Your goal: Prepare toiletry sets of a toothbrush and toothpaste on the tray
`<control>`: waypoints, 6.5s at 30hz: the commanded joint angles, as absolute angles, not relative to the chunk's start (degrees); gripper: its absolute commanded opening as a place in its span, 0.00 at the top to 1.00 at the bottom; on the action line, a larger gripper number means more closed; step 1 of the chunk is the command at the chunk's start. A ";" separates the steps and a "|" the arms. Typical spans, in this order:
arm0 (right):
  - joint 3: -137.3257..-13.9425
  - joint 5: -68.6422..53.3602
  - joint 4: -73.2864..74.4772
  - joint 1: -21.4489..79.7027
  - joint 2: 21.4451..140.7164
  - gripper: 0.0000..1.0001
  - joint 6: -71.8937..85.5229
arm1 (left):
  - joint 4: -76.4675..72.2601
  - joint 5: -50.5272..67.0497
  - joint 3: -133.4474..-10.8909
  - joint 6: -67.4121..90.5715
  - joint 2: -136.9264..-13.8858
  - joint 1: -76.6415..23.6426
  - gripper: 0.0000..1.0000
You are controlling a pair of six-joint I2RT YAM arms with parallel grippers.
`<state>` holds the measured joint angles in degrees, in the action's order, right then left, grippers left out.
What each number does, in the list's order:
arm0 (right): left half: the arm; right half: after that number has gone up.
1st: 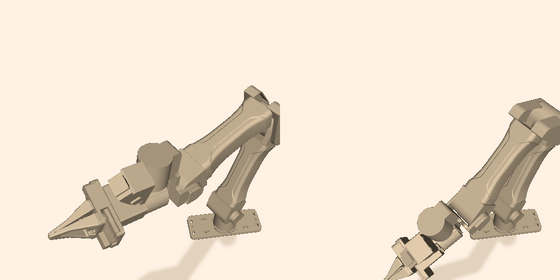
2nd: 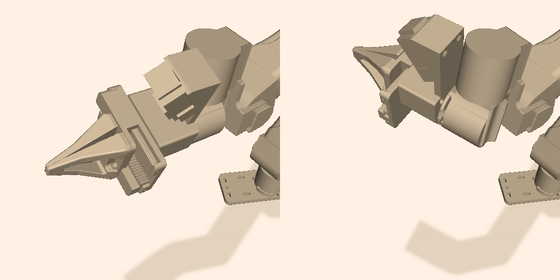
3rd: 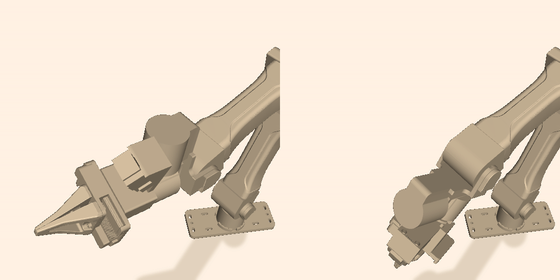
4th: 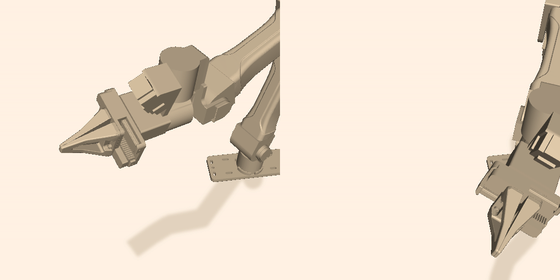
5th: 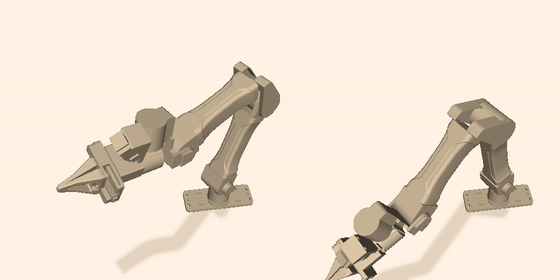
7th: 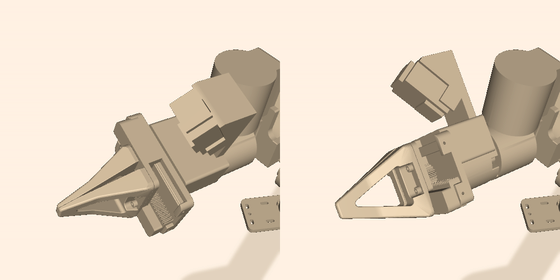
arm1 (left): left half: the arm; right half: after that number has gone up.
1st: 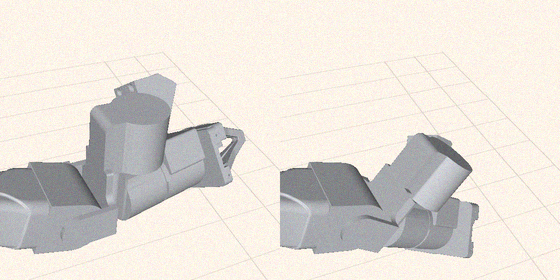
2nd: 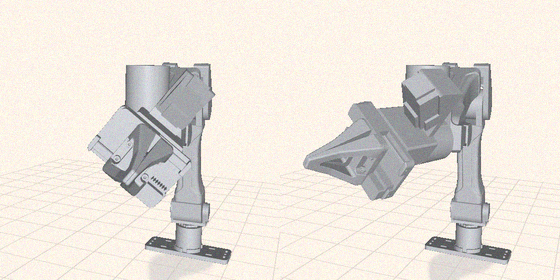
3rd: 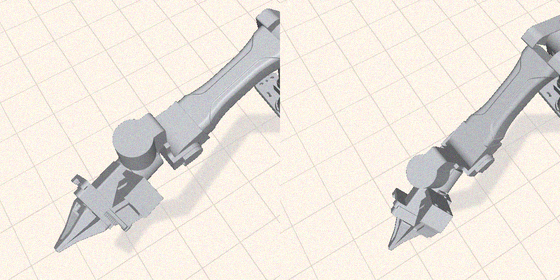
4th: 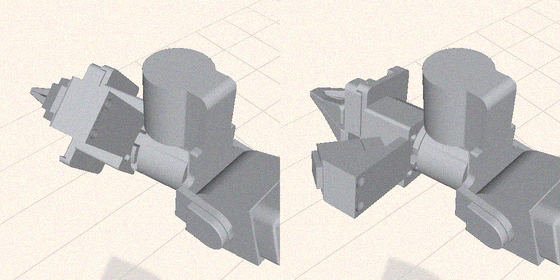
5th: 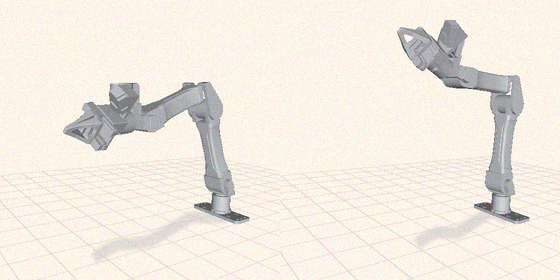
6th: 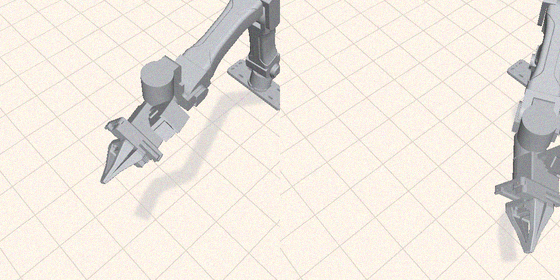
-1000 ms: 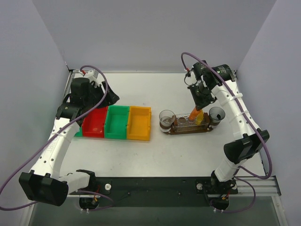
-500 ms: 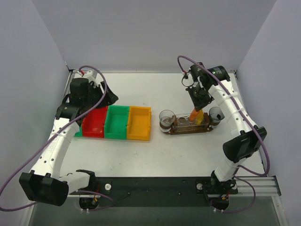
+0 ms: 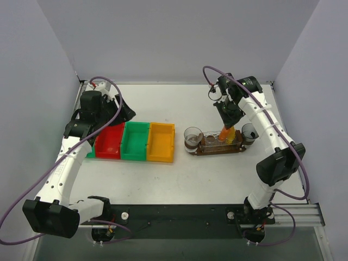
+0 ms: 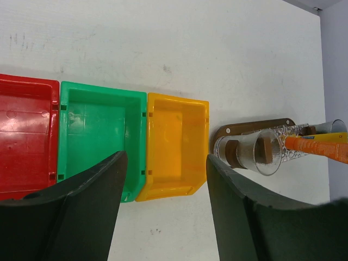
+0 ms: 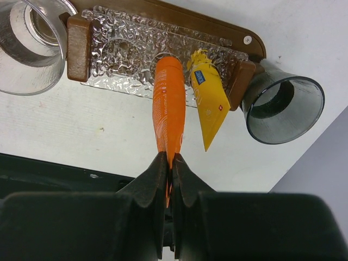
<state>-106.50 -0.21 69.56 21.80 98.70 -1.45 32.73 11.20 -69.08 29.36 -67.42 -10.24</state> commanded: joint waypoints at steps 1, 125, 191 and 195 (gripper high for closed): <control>-106.17 0.88 70.40 22.06 99.67 1.00 -2.11 | 29.53 12.22 -69.26 29.62 -66.36 -9.67 0.30; -103.36 -10.37 51.59 15.91 85.78 0.71 -0.88 | 39.02 5.10 -69.96 2.46 -91.05 24.43 0.53; -103.45 -10.81 50.89 18.54 85.52 0.79 1.05 | 43.59 7.47 -71.55 10.37 -87.90 24.26 1.00; -102.66 -10.90 50.27 19.42 83.68 0.76 1.23 | 45.09 7.47 -68.39 12.83 -79.13 24.26 1.00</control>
